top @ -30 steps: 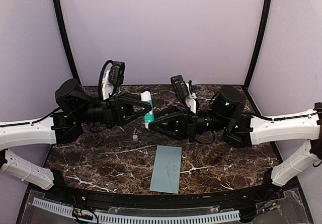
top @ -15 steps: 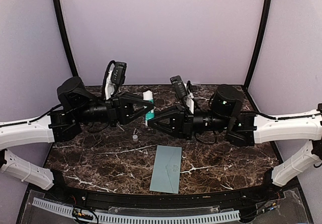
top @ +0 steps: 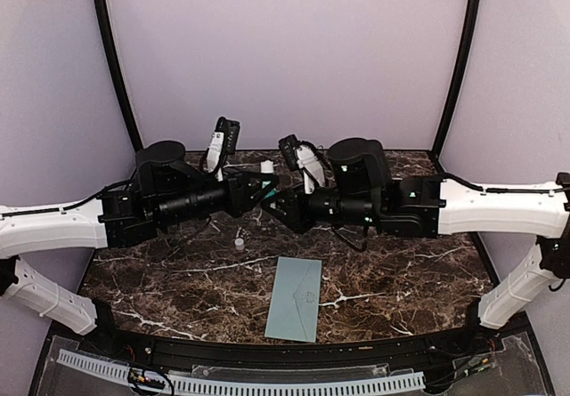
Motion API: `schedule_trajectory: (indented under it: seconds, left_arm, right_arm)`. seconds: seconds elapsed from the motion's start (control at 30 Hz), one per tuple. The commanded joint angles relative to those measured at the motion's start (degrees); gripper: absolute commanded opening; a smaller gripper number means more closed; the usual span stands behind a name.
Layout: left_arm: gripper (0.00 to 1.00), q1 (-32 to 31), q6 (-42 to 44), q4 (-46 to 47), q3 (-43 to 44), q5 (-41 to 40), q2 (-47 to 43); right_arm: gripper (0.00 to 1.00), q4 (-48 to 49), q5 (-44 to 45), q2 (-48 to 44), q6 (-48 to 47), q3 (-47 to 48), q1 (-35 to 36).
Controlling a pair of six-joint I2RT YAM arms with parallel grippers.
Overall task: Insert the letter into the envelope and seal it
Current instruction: Screw the solid glue.
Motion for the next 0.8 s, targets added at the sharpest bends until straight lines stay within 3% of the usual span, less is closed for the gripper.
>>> schedule_trajectory:
  seconds: [0.0, 0.23, 0.43, 0.6, 0.77]
  left_arm:
    - [0.0, -3.6, -4.5, -3.3, 0.9, -3.3, 3.5]
    - [0.0, -3.7, -6.7, -2.5, 0.7, -5.4, 5.0]
    - [0.0, -2.6, -7.0, -0.3, -1.1, -4.5, 0.5]
    - [0.0, -0.1, -8.0, 2.5, -2.5, 2.5, -3.8]
    - [0.0, 1.7, -8.0, 7.9, -5.2, 12.4, -6.6]
  right_arm:
    - [0.09, -2.2, 15.8, 4.8, -1.2, 7.2, 1.9]
    - [0.12, -3.6, 19.5, 7.6, 0.5, 9.6, 3.3]
    - [0.38, 1.8, 13.9, 0.0, -0.5, 2.2, 2.9]
    - [0.61, 11.4, -4.0, -8.8, -1.6, -7.3, -0.9]
    - [0.67, 22.8, -23.3, -12.8, 3.4, -15.0, -5.8]
